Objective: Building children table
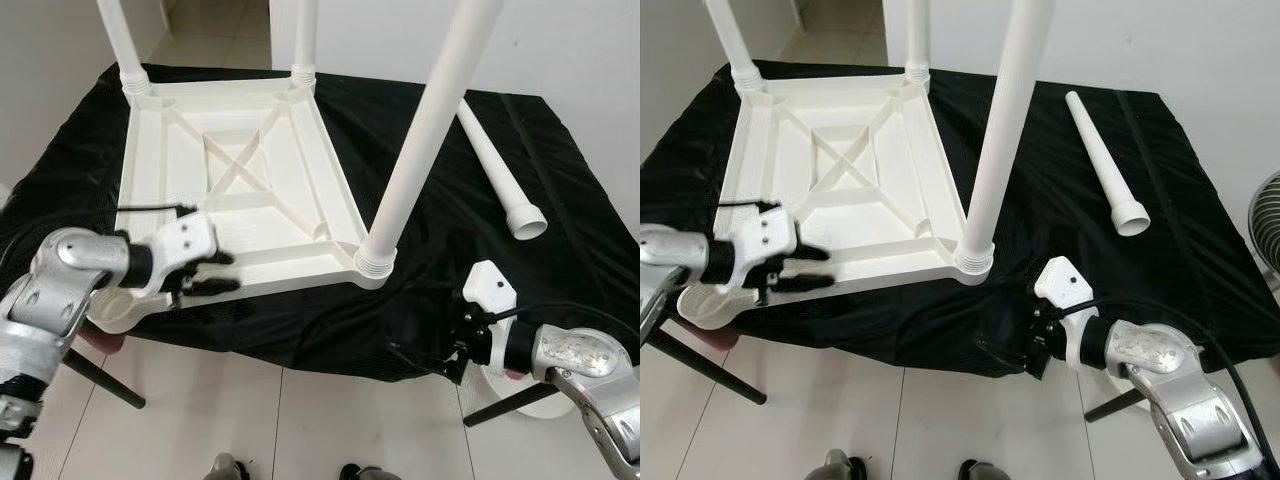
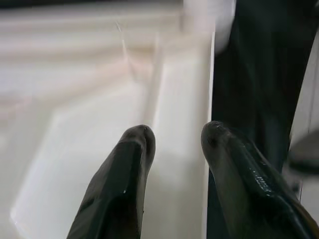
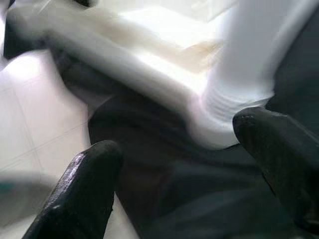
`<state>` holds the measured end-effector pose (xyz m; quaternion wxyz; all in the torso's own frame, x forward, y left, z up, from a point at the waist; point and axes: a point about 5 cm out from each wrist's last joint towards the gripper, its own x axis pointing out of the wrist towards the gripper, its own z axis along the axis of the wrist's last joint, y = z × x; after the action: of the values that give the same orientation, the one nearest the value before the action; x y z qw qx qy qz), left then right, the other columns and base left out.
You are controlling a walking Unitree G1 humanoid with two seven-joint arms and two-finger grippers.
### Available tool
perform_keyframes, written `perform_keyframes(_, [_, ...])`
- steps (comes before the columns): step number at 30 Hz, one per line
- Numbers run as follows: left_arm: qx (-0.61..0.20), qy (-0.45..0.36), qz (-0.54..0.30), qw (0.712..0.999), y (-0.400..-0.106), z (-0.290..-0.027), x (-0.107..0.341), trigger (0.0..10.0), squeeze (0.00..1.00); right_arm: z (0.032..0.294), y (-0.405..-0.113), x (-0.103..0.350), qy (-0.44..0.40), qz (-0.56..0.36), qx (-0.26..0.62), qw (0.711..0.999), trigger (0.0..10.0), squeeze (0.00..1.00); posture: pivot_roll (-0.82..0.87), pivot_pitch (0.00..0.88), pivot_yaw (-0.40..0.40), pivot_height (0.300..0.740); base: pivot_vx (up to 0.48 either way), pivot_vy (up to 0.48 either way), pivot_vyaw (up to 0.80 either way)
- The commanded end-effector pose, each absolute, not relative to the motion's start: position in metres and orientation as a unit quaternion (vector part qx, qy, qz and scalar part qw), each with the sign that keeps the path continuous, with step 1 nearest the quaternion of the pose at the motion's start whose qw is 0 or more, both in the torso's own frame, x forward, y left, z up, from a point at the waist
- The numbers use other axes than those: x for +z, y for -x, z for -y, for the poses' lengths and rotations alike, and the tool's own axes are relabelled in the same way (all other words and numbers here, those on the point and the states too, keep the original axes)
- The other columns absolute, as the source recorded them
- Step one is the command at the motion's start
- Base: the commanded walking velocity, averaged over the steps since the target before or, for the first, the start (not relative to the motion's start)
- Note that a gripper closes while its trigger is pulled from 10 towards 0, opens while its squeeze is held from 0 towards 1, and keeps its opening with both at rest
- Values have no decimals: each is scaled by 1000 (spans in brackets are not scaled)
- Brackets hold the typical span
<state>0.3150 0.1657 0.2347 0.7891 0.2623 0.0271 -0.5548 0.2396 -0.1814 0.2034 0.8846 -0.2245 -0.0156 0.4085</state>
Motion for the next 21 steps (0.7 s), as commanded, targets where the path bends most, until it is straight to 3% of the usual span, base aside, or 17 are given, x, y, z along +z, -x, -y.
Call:
perform_keyframes(1, [-452,-230,16,862,-325,-164,248,10000,0,190,-247,209,190,31,361,912,10000,0,-48,159,-12,740,0,0,0])
perform_keyframes(5, [-442,-224,19,869,-326,-160,249,10000,0,193,-253,212,170,41,338,925,10000,0,-50,157,-8,740,0,0,0])
perform_keyframes(6, [-443,-232,16,866,-324,-143,241,10000,0,192,-259,207,137,43,329,933,10000,0,-50,156,-2,740,0,0,0])
perform_keyframes(13, [-464,-225,-7,857,-316,-126,230,10000,0,189,-267,204,123,46,334,933,10000,0,-44,154,1,740,0,0,0])
perform_keyframes(16, [-514,-242,-40,822,-304,-115,219,10000,0,178,-279,214,108,59,380,917,10000,0,-40,150,10,740,0,0,0])
perform_keyframes(21, [-518,-251,-46,816,-305,-115,220,10000,0,170,-286,220,106,63,412,903,10000,0,-33,143,14,740,0,0,0])
